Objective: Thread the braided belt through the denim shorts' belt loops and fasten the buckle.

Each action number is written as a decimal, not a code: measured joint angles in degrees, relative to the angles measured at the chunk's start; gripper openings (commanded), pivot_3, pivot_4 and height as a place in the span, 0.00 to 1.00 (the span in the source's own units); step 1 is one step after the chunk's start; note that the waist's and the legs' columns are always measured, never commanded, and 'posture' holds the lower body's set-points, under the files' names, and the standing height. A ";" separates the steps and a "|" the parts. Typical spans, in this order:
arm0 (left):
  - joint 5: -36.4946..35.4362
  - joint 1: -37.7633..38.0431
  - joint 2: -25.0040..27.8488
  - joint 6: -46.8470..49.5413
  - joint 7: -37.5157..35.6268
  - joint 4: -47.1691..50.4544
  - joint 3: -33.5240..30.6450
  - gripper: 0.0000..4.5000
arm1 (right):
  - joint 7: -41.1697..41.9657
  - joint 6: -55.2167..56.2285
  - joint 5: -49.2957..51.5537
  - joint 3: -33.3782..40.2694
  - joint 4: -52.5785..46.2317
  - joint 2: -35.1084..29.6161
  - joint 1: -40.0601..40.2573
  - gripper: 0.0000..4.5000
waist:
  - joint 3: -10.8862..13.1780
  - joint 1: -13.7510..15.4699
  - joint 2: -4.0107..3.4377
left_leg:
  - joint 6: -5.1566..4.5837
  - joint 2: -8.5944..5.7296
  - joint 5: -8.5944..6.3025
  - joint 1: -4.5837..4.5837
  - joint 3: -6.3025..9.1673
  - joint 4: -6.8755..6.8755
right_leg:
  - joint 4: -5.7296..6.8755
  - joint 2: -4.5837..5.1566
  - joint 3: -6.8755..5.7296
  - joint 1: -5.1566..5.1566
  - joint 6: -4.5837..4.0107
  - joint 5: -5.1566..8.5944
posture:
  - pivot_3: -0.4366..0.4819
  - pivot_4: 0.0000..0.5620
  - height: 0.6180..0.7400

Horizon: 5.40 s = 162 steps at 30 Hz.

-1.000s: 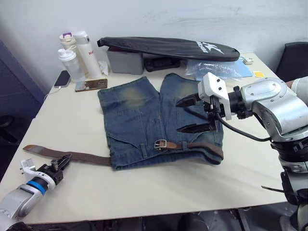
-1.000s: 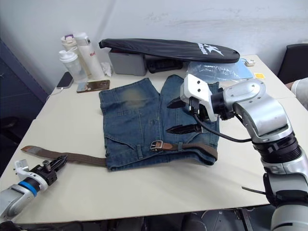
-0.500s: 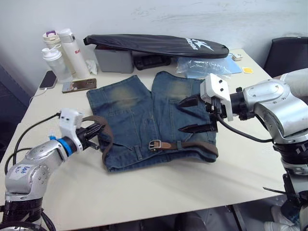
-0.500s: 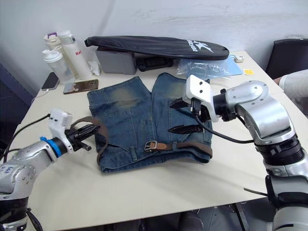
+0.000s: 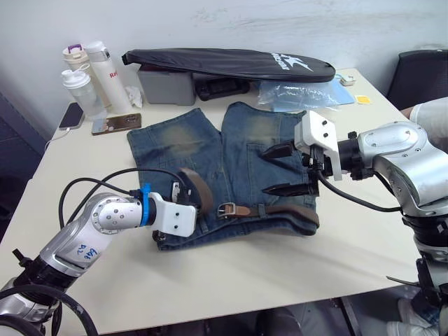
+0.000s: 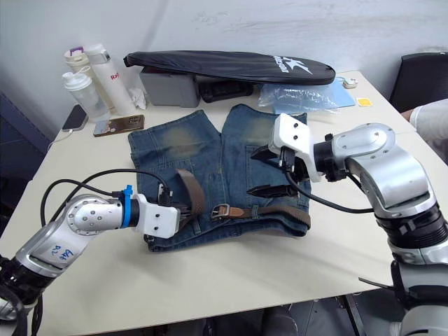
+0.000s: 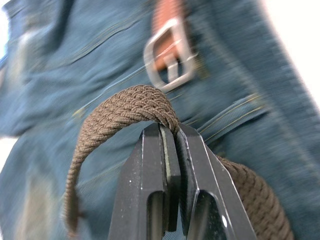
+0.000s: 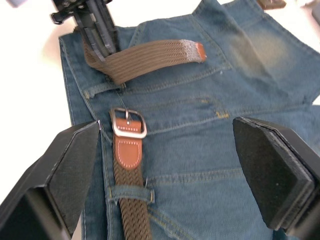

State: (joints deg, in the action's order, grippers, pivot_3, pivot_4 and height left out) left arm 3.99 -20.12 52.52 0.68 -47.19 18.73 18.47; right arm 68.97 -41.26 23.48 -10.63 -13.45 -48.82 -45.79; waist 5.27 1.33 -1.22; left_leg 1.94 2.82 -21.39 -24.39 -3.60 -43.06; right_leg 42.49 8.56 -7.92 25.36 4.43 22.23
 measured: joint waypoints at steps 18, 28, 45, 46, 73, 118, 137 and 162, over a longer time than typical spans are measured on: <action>-35.14 -0.67 -1.60 56.08 -7.88 3.37 -21.50 0.98 | -1.65 0.02 -0.11 0.00 -0.75 0.00 0.23 1.00 | 0.04 -0.22 0.07 | -0.15 0.03 0.04 0.17 0.07 0.02 | 0.01 -0.05 0.01 -0.05 0.02 -0.01 | 0.48 0.27 0.03; -39.15 -19.42 -22.52 88.74 11.88 -4.38 -28.62 0.98 | -3.04 -0.12 -0.13 0.00 -1.27 0.20 0.32 1.00 | 0.14 0.20 0.26 | -0.12 -0.07 0.08 0.12 0.03 -0.06 | -0.06 -0.02 0.20 -0.39 0.35 -0.22 | 0.48 0.27 0.03; -31.04 -24.82 -32.67 90.29 33.88 -10.48 -14.52 0.81 | -7.25 -2.91 0.60 2.54 -5.69 -0.32 3.42 1.00 | 0.20 0.24 0.38 | 0.27 -0.02 0.55 0.18 -0.09 -0.03 | -0.48 0.01 0.29 -0.43 0.42 -0.23 | 0.48 0.27 0.03; -30.42 -24.81 -32.32 89.26 33.89 -10.66 -13.33 0.70 | -7.27 -2.91 0.60 2.54 -5.69 -0.32 3.42 1.00 | 0.20 0.23 0.38 | 0.27 -0.03 0.55 0.17 -0.09 -0.04 | -0.49 0.02 0.29 -0.43 0.42 -0.23 | 0.48 0.27 0.03; -9.26 -24.23 -1.99 22.21 -6.38 -4.43 8.65 0.01 | -6.01 17.22 -12.27 -0.43 2.68 -2.43 3.09 1.00 | 0.19 0.13 0.34 | 0.39 -0.01 0.66 -0.16 -0.47 -0.17 | -0.22 0.02 0.22 0.08 0.43 -0.23 | 0.48 0.27 0.03; -23.92 -34.01 -21.74 69.82 -2.90 -12.43 -18.82 0.84 | -23.75 0.43 -15.50 -5.97 -1.73 7.28 8.02 0.00 | 0.14 -0.08 0.29 | -1.45 -0.01 0.66 -0.71 -0.13 -1.06 | 0.56 -0.01 0.18 0.28 0.34 -0.20 | 0.48 0.27 0.03; -114.48 -13.33 -11.02 78.14 50.25 -21.81 -30.65 0.99 | -37.81 33.66 -42.85 -14.69 2.42 14.40 5.54 0.00 | -0.19 -1.25 0.60 | 1.18 0.74 0.41 -0.82 0.78 -2.34 | 3.28 -0.05 1.95 1.25 0.35 -0.19 | 0.48 0.27 0.03; -116.37 9.52 -54.67 18.92 116.04 20.45 -29.44 0.99 | -35.12 42.31 -45.87 -13.66 2.11 17.25 11.48 0.00 | -0.82 0.53 0.90 | -0.60 0.79 0.25 -2.35 -0.17 -4.94 | 3.32 -0.44 1.84 1.19 -1.04 1.43 | 0.48 0.27 0.03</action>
State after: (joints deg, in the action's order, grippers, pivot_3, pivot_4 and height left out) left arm -112.38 -10.60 -2.15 19.60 68.85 39.18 -10.97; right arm 33.86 1.05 -22.39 -24.29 -11.34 -31.57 -34.31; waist 4.46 1.85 -0.32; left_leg 1.34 3.60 -21.14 -26.74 -3.76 -48.00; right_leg 45.80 8.11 -6.08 26.55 3.39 23.65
